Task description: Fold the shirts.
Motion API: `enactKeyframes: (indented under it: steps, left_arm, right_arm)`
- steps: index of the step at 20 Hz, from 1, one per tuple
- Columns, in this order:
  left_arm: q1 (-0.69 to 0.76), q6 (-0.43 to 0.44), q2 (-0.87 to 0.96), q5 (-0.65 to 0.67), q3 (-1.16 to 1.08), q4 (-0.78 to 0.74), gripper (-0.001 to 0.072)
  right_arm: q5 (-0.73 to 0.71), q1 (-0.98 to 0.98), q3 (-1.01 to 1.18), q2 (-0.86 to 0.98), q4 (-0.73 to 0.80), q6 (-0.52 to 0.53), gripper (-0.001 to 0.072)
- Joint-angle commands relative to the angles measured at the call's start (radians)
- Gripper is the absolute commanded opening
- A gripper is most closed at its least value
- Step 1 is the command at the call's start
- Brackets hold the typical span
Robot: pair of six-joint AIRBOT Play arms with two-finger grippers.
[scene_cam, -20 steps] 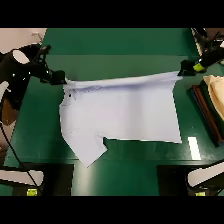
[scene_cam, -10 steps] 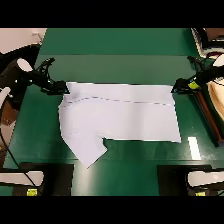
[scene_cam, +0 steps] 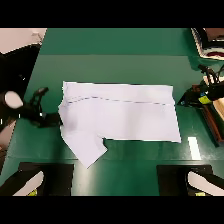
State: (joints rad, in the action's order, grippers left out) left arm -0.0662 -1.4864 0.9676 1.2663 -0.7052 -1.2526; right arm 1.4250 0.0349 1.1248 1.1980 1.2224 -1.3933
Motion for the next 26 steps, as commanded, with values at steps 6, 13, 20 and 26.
enactKeyframes:
  steps: [6, 13, 20, 26]
  left_arm:
    - [0.000, -0.023, -0.215, -0.106, 0.353, 0.218, 0.0500]
    - [0.000, -0.024, -0.216, -0.202, 0.414, 0.302, 0.0498]
    - [0.000, 0.028, -0.216, -0.031, 0.338, 0.300, 0.0028]
    - [0.000, 0.029, -0.216, -0.028, 0.236, 0.281, 0.0029]
  right_arm:
    - [-0.034, 0.002, -0.087, -0.128, -0.001, 0.000, 0.0460]
    - [-0.035, 0.002, -0.087, -0.128, -0.029, 0.000, 0.0451]
    - [0.050, 0.144, -0.125, -0.128, -0.015, 0.014, 0.0451]
    - [0.042, 0.420, -0.441, -0.080, -0.022, 0.034, 0.0454]
